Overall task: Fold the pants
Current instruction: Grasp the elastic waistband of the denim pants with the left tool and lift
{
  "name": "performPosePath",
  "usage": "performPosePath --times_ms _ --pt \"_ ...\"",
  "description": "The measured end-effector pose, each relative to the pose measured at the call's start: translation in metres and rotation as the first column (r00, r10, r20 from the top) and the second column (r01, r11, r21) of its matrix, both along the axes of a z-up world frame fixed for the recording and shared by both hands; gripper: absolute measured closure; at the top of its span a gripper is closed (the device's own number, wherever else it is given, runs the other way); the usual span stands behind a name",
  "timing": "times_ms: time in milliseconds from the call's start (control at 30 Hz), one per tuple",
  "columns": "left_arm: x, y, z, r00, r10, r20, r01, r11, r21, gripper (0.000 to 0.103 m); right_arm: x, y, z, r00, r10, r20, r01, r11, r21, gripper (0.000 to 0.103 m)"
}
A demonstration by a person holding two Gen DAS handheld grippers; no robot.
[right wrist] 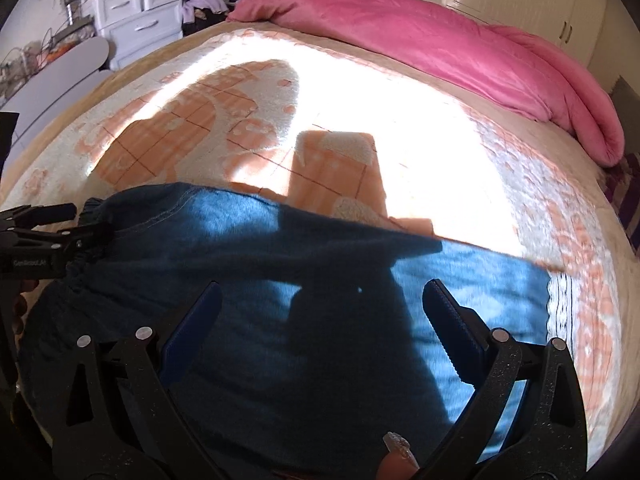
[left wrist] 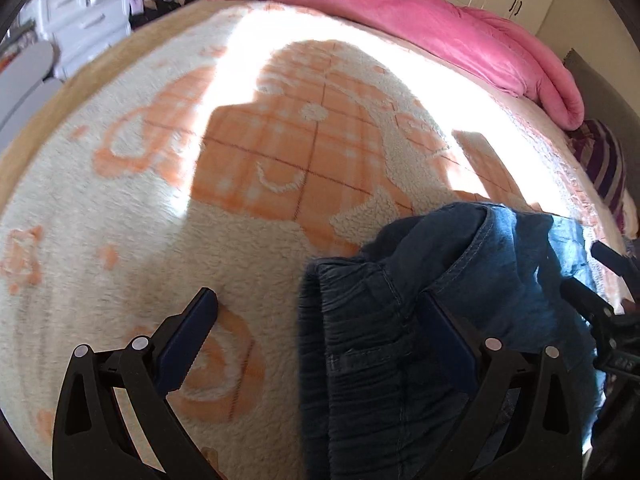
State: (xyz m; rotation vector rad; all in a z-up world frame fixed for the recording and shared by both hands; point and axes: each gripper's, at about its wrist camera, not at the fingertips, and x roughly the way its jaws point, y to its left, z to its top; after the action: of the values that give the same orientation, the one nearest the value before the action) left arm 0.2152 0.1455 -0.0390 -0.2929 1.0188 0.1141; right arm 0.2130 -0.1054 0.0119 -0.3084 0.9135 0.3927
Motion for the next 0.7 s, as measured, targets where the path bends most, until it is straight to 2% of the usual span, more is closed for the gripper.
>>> performPosePath --times_ms 100,133,167,200,267,300,333,533,700 --pt "0.004 -0.001 -0.002 1.000 -0.013 0.007 0.013 1.000 0.012 0.009 0.010 0.008 -0.001 0.999 0.029 -0.019 -0.029 1.000 0.000 0.008" --pt "0.006 -0.003 -0.002 1.000 -0.025 0.009 0.024 0.999 0.024 0.019 0.015 0.012 -0.003 0.999 0.039 -0.024 -0.039 0.999 -0.007 0.008" --pt "0.007 -0.004 -0.001 0.999 -0.030 0.014 0.030 0.999 0.038 0.025 0.017 0.015 -0.004 0.999 0.043 -0.023 -0.044 0.999 -0.019 0.008" --pt "0.008 -0.006 0.000 0.999 -0.043 0.019 0.043 0.998 0.036 0.037 0.019 0.018 -0.005 0.999 0.048 -0.018 -0.049 0.998 -0.036 0.008" --pt "0.008 -0.009 0.002 0.998 -0.063 0.022 0.062 0.997 0.041 0.048 0.023 0.024 -0.009 0.997 0.071 -0.004 -0.071 0.995 -0.067 0.008" --pt "0.008 -0.012 0.004 0.996 -0.086 0.032 0.085 0.995 0.049 0.060 0.024 0.026 -0.011 0.997 0.075 -0.004 -0.075 0.994 -0.080 0.008" --pt "0.008 -0.013 0.006 0.994 -0.100 0.041 0.098 0.994 0.045 0.065 0.027 0.029 -0.013 0.997 0.080 -0.010 -0.080 0.993 -0.090 0.008" --pt "-0.011 -0.019 0.022 0.984 -0.116 0.136 0.107 0.992 0.071 0.067 0.030 0.045 -0.017 0.985 0.169 -0.018 -0.170 0.978 -0.119 0.008" --pt "-0.032 -0.024 0.039 0.969 -0.134 0.210 0.116 0.989 0.096 0.068 0.031 0.063 -0.020 0.967 0.256 0.020 -0.248 0.951 -0.184 0.008"
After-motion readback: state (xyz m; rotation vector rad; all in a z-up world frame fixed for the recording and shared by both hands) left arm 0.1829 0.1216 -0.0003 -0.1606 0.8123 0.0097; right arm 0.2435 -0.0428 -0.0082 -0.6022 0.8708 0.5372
